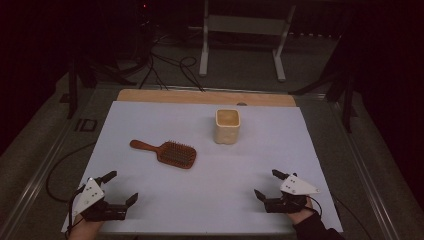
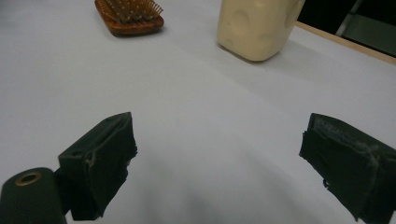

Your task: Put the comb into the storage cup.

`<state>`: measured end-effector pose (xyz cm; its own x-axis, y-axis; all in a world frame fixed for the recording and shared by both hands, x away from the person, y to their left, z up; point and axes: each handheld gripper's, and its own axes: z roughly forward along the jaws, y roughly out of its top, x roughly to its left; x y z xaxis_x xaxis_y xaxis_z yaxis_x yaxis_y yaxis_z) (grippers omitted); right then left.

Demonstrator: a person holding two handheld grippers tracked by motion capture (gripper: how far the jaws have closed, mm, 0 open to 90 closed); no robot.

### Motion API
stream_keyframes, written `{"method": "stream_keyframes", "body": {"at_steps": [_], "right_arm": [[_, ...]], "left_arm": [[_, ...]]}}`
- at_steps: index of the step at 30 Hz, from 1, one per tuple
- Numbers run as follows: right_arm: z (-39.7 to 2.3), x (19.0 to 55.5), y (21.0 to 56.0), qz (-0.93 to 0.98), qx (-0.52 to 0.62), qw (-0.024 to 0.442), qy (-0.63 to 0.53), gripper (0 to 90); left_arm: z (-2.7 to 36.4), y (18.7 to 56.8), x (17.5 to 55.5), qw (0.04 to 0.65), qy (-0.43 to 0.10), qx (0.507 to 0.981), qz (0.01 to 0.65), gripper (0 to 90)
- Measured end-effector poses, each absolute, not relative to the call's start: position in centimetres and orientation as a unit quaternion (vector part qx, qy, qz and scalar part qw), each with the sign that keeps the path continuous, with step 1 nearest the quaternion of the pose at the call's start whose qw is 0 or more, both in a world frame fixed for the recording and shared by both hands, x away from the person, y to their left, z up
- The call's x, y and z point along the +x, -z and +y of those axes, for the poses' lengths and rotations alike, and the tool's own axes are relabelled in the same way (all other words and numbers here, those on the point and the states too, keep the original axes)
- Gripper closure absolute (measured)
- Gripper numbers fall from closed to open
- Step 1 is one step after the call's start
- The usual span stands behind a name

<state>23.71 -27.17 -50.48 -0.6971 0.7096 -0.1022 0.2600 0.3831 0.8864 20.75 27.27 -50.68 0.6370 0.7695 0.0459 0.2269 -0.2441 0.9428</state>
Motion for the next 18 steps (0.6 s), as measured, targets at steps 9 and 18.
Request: {"method": "stream_keyframes", "body": {"at_steps": [9,18], "right_arm": [[-27.19,23.44,50.28,0.792,0.303,0.249,-0.467,9.1],[-27.32,23.3,50.05,0.784,0.305,0.253,-0.477,9.2]], "left_arm": [[27.05,50.56,20.71,0.515,-0.258,0.75,0.326,0.0],[26.86,50.21,20.7,0.513,-0.254,0.756,0.317,0.0]]}}
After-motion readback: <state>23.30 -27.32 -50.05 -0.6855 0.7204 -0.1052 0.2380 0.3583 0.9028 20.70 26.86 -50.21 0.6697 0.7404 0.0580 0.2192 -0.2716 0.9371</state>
